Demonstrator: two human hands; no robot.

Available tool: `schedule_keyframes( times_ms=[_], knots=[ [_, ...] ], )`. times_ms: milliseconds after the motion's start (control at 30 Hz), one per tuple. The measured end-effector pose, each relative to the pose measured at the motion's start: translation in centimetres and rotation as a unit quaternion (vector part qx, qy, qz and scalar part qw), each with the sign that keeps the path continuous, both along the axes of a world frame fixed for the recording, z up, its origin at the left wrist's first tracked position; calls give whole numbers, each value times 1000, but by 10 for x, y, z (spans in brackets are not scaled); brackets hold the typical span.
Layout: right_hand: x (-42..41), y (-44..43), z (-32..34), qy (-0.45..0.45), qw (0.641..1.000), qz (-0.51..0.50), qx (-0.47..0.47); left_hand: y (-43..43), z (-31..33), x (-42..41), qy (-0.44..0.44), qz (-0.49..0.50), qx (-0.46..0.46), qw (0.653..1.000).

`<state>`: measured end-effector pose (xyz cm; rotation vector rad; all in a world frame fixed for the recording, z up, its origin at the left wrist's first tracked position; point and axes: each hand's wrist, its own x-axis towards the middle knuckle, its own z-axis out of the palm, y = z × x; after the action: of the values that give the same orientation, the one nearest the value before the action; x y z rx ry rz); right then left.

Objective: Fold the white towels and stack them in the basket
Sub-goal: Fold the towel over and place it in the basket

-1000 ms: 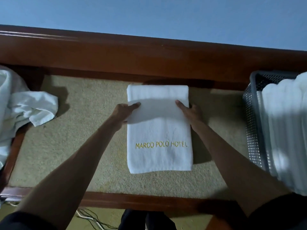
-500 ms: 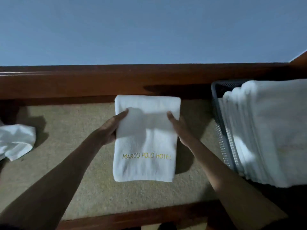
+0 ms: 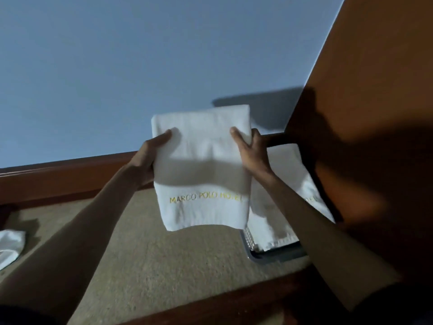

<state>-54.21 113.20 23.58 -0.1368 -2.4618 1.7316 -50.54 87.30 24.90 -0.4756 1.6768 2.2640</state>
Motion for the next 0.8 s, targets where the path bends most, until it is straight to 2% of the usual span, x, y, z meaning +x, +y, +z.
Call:
schedule_keyframes(
  times_ms=[167,300,467,633,733,800],
  knots=[
    [-11,95,45,6,996,-79,47,94,41,0,27,-52,27,998],
    [-14,168,50,-40,989,-127,65,165,33,-2,-13,-81,52,995],
    [-31,218,38,-96,981,-134,105,221,3,-16,-60,-83,74,992],
    [-45,227,-2,-110,976,-75,174,239,-51,-44,-99,-22,26,994],
    [-40,227,-52,-180,970,-2,163,228,-87,-54,-132,-2,-62,989],
    [-30,231,-87,-217,956,0,196,224,-97,-56,-128,-5,-80,989]
  ],
)
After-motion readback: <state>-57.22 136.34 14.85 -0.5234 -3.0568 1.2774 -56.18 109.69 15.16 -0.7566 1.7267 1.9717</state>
